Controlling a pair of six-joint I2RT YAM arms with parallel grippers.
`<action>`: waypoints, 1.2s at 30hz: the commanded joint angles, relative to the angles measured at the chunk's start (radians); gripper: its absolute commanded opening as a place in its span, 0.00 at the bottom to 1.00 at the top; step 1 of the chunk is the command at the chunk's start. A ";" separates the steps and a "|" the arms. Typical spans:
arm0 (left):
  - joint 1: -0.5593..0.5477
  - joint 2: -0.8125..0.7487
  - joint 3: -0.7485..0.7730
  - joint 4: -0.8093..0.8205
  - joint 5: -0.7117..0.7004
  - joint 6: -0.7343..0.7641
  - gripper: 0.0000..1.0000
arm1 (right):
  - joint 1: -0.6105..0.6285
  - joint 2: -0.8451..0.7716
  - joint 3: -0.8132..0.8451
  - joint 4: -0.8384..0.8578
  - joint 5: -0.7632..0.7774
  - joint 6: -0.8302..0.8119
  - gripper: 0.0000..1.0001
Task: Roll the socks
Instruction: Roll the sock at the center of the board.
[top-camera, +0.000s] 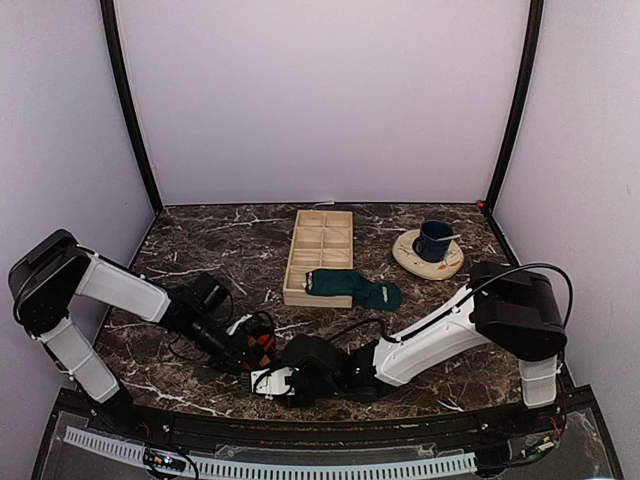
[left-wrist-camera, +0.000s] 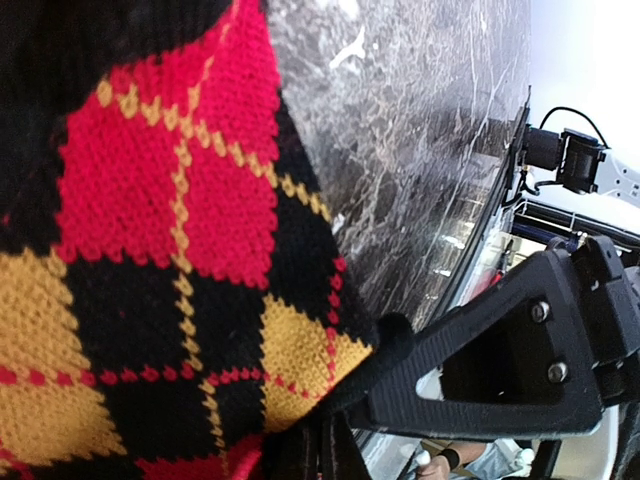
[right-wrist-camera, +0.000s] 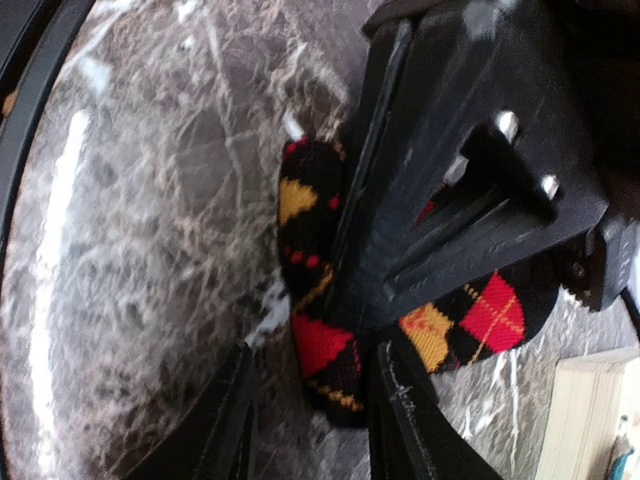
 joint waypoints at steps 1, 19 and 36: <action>0.024 0.010 0.021 0.007 0.047 0.014 0.00 | 0.009 0.043 0.037 0.043 0.053 -0.047 0.35; 0.037 0.050 0.050 -0.024 0.091 0.047 0.00 | -0.057 0.039 0.032 -0.073 0.023 -0.097 0.34; 0.058 0.053 0.066 -0.055 0.113 0.073 0.00 | -0.070 0.046 0.012 -0.143 0.014 -0.131 0.32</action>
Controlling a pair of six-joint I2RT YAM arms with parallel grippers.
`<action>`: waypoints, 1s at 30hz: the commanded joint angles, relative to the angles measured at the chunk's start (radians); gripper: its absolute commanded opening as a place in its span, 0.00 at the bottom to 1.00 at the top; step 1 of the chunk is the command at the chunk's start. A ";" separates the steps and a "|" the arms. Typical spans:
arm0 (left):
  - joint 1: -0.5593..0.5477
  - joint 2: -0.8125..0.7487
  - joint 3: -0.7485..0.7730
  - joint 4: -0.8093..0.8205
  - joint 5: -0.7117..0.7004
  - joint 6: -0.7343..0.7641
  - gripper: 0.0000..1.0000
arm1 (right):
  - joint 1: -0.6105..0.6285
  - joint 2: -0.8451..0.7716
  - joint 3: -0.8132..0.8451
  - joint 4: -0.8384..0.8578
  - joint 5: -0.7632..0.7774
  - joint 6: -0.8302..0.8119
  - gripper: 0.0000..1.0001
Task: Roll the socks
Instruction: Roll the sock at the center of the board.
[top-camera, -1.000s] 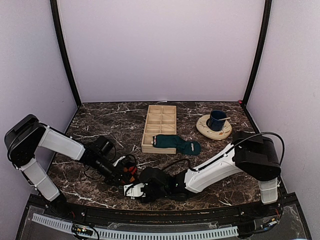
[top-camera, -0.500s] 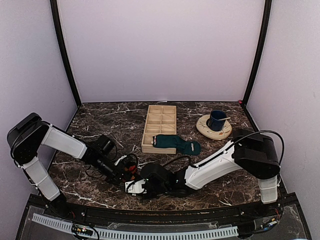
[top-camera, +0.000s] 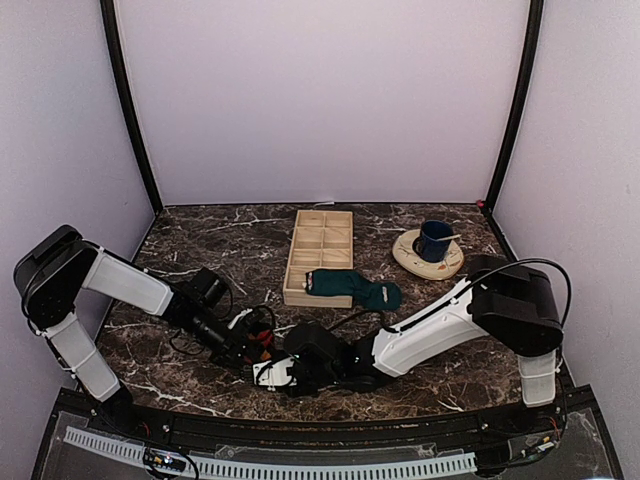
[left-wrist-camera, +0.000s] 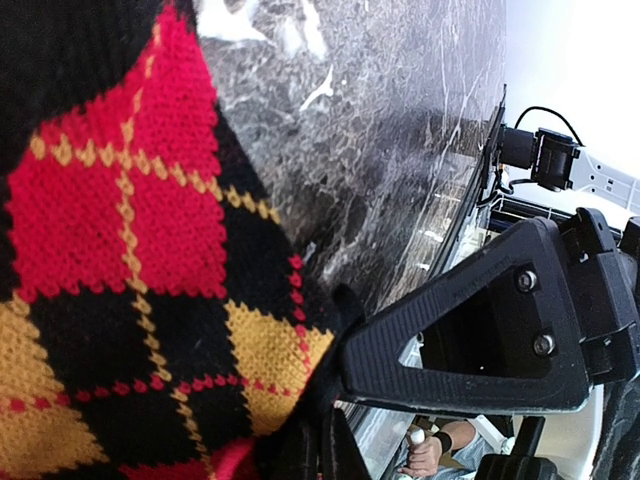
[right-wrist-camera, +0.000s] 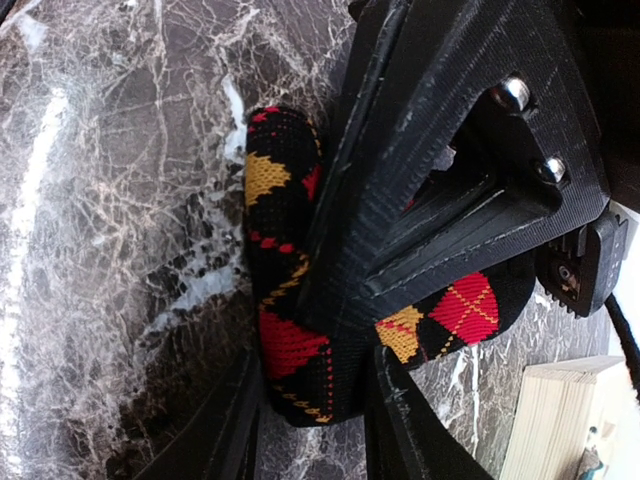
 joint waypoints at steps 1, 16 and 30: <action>0.007 0.007 0.024 -0.036 0.035 0.030 0.00 | -0.016 0.033 -0.003 -0.140 0.006 -0.019 0.32; 0.006 0.010 0.034 -0.063 0.044 0.048 0.00 | -0.017 0.089 0.022 -0.182 0.025 -0.019 0.14; 0.009 -0.137 0.045 -0.201 -0.271 0.018 0.38 | -0.026 0.082 0.105 -0.341 -0.038 0.017 0.00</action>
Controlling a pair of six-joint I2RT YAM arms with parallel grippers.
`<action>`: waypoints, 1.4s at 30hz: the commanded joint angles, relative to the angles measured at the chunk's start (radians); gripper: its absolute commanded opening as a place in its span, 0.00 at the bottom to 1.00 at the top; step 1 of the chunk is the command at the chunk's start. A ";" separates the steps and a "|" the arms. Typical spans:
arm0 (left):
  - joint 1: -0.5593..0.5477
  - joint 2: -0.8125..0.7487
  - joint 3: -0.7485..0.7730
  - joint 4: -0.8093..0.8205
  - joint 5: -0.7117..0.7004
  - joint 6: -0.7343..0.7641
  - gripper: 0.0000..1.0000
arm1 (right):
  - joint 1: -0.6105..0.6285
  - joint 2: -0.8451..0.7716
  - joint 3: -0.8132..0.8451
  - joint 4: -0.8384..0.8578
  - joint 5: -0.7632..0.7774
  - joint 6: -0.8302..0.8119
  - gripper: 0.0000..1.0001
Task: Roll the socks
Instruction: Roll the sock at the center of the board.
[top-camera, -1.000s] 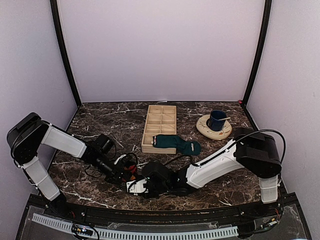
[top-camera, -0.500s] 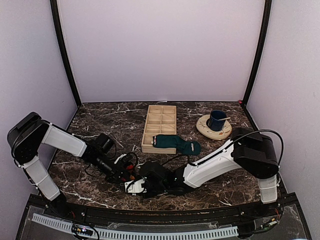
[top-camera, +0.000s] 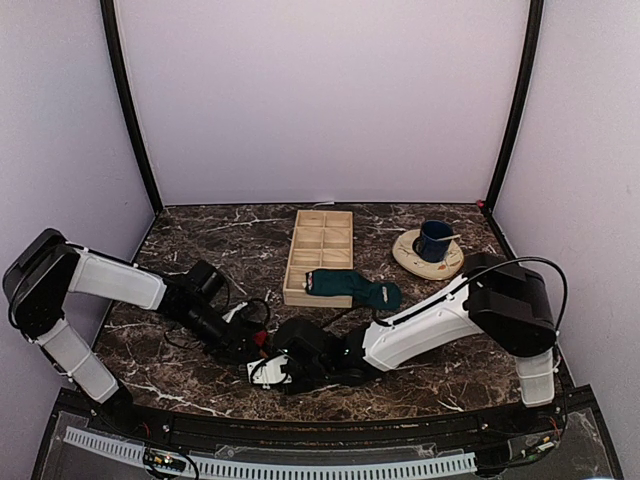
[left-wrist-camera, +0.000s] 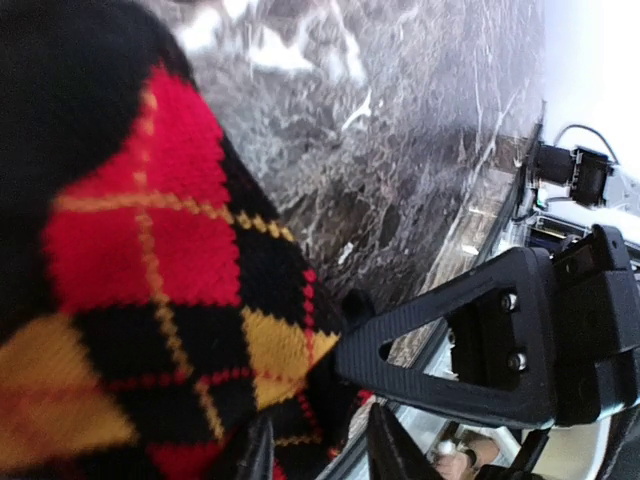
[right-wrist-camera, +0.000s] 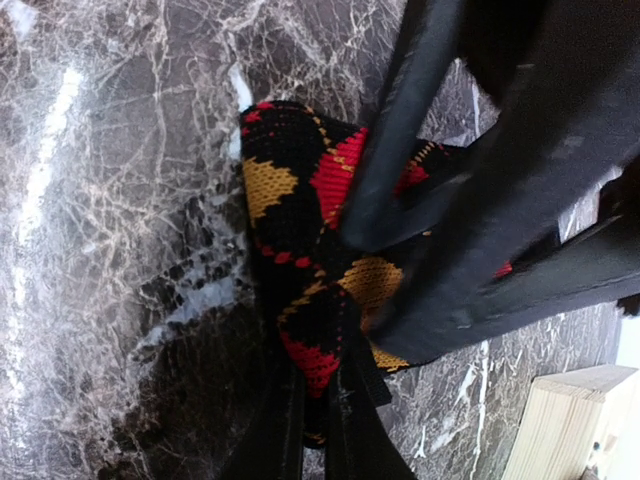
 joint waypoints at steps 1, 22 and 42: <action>0.005 -0.105 0.005 -0.078 -0.171 -0.025 0.41 | -0.020 0.056 0.035 -0.239 -0.029 0.032 0.00; 0.004 -0.440 -0.075 -0.102 -0.434 -0.166 0.43 | -0.036 0.186 0.456 -0.827 -0.227 0.258 0.00; -0.140 -0.896 -0.303 -0.008 -0.770 -0.366 0.40 | -0.145 0.195 0.498 -0.967 -0.701 0.450 0.00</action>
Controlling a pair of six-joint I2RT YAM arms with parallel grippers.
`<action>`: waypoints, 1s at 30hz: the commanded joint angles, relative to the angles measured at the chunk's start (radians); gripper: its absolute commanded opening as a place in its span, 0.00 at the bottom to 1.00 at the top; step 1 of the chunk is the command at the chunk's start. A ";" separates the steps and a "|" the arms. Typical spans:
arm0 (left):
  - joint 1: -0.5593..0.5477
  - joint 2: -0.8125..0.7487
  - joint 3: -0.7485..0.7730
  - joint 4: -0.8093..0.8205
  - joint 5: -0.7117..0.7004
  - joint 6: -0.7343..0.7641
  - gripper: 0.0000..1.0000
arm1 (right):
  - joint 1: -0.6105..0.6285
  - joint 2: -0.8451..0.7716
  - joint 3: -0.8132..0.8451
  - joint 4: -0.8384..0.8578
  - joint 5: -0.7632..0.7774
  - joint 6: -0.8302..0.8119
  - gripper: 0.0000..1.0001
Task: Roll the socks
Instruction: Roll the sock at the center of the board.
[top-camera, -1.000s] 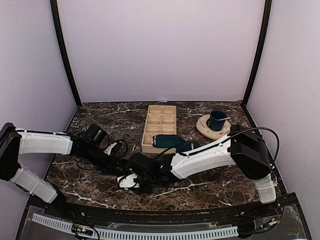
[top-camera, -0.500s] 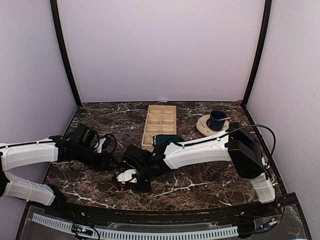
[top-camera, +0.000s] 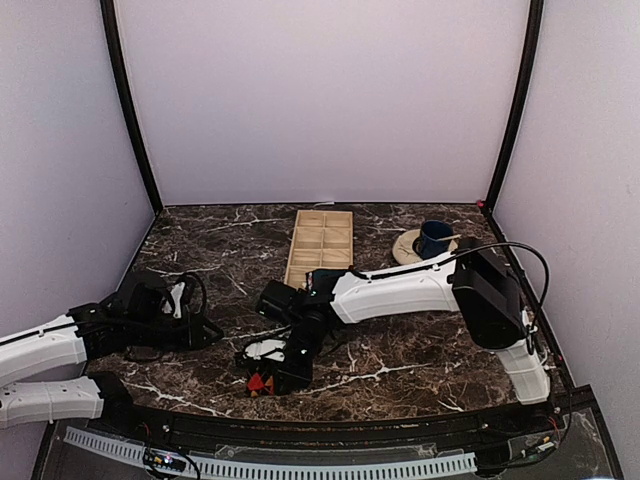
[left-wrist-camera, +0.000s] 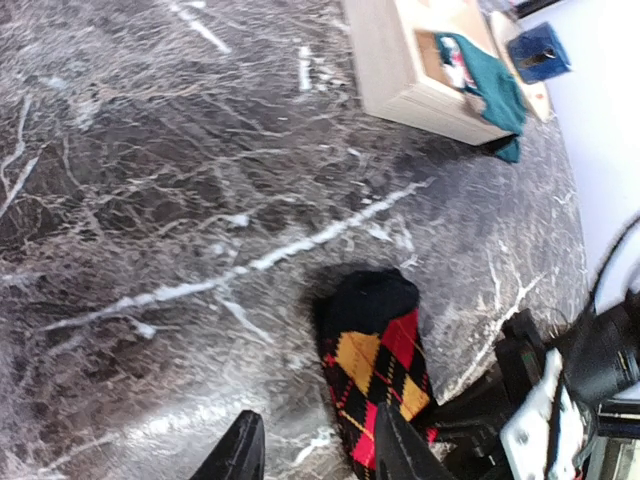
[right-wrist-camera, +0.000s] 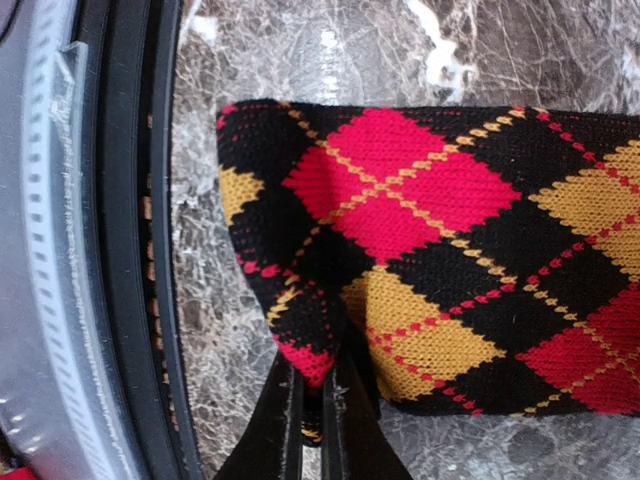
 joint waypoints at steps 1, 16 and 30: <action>-0.116 -0.121 -0.051 0.040 -0.179 -0.067 0.39 | -0.039 0.052 0.002 -0.094 -0.121 0.041 0.00; -0.494 -0.162 -0.143 0.166 -0.490 0.037 0.25 | -0.108 0.109 0.041 -0.108 -0.261 0.068 0.00; -0.785 -0.104 -0.148 0.300 -0.609 0.241 0.11 | -0.143 0.160 0.101 -0.133 -0.300 0.100 0.00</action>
